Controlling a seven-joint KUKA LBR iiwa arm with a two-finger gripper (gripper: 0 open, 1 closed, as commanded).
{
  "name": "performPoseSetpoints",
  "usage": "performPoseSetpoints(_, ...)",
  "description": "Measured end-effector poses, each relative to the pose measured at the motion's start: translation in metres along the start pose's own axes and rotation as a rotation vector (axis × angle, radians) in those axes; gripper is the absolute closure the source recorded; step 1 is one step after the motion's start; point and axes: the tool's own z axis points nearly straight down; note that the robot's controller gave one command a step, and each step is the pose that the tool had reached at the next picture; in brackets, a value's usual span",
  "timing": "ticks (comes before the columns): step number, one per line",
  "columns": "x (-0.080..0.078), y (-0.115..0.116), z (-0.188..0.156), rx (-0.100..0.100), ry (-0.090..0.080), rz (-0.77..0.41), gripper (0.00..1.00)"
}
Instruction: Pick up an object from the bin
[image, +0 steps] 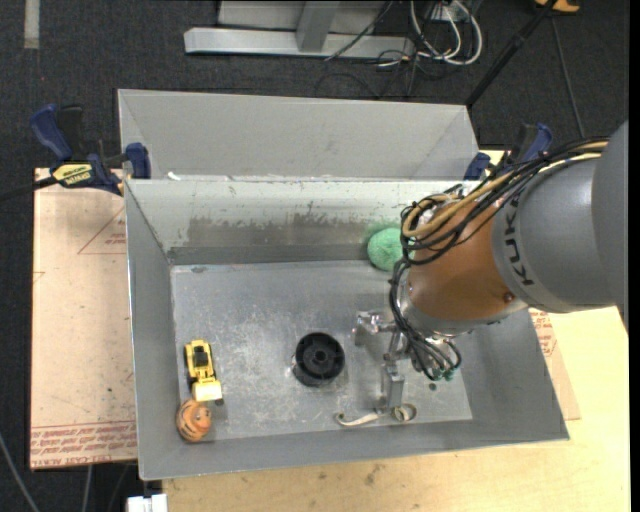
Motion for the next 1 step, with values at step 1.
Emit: performPoseSetpoints(1, -0.0394, 0.0506, 0.0005, -0.001, 0.002, -0.092, 0.00)
